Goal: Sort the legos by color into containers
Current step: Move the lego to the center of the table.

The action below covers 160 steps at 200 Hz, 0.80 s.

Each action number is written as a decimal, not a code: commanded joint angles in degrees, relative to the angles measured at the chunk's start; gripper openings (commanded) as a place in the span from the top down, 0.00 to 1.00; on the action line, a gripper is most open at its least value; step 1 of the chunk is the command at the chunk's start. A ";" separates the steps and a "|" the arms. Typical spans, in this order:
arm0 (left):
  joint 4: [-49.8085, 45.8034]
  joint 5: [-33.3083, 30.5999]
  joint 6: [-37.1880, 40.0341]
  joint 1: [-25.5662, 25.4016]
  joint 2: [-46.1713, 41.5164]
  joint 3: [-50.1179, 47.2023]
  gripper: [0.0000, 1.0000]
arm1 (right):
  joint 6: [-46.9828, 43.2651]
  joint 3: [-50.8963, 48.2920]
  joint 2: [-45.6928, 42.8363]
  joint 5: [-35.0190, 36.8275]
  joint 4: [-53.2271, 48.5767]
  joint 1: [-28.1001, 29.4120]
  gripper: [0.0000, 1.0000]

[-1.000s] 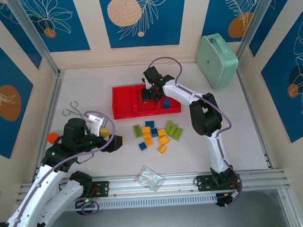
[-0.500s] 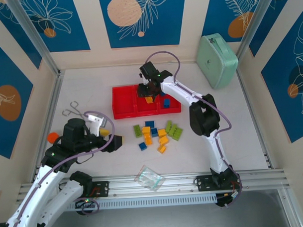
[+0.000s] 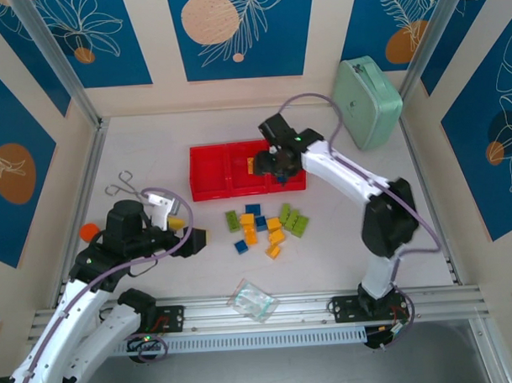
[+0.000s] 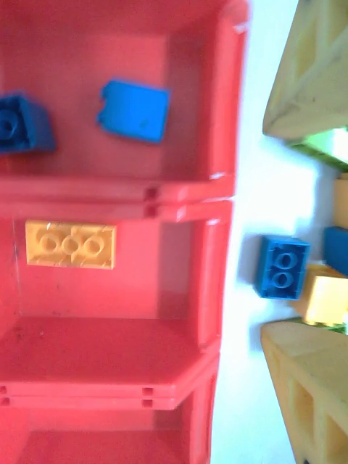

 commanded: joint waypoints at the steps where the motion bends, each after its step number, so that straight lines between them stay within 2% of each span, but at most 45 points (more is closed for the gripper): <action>1: -0.55 0.58 0.69 -0.54 -0.88 -0.22 0.01 | 8.17 -10.44 -8.21 0.75 0.18 -1.32 0.30; 37: -0.39 1.14 0.65 -0.54 -0.66 -0.23 0.01 | 12.29 -25.34 -17.62 -0.45 1.80 -0.97 0.33; 65: -0.39 1.24 0.69 -0.54 -0.53 -0.23 0.01 | 13.35 -32.98 -20.18 -0.93 3.43 -1.10 0.40; 94: -0.39 1.06 0.53 -0.54 -0.39 -0.23 0.01 | 13.29 -35.39 -18.85 -1.32 4.81 -1.02 0.44; 160: -0.56 0.79 0.49 -0.54 0.10 -0.22 0.01 | 12.12 -35.27 -11.15 -2.31 8.82 -1.19 0.46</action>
